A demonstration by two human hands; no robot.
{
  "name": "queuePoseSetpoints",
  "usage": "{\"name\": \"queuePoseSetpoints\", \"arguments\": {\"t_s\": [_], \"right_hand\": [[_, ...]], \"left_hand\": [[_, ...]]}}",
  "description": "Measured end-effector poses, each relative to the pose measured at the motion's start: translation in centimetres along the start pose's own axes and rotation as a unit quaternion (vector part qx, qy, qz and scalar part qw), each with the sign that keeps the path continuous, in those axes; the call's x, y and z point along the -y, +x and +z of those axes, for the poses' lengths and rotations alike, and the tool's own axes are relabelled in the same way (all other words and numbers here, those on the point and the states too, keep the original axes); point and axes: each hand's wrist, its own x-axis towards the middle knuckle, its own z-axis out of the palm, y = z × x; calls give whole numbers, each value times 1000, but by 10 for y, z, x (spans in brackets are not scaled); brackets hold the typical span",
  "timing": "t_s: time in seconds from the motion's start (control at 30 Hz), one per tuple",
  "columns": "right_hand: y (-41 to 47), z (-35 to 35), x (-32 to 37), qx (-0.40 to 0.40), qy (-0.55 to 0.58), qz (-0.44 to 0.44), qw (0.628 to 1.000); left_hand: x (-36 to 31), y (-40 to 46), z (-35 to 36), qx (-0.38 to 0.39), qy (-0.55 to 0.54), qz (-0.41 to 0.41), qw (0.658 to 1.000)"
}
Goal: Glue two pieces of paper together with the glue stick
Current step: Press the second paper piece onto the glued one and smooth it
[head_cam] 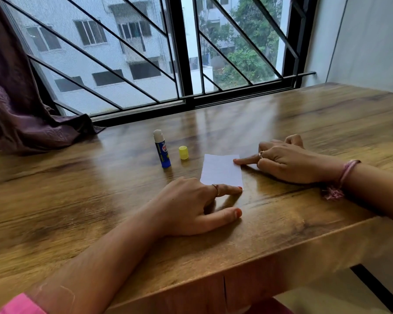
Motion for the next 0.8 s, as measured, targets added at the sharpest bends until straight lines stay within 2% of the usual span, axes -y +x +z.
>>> {"name": "queuePoseSetpoints", "arguments": {"t_s": [0.27, 0.4, 0.5, 0.67, 0.8], "right_hand": [[18, 1, -9, -7, 3, 34, 999], [18, 1, -13, 1, 120, 48, 992], [20, -1, -16, -1, 235, 40, 971], [23, 2, -18, 12, 174, 55, 983], [18, 1, -14, 9, 183, 52, 982]], "left_hand": [[1, 0, 1, 5, 3, -1, 1000], [2, 2, 1, 7, -8, 2, 1000], [5, 3, 2, 4, -14, 10, 1000], [13, 2, 3, 4, -26, 23, 999], [18, 0, 1, 25, -43, 36, 998]]}}
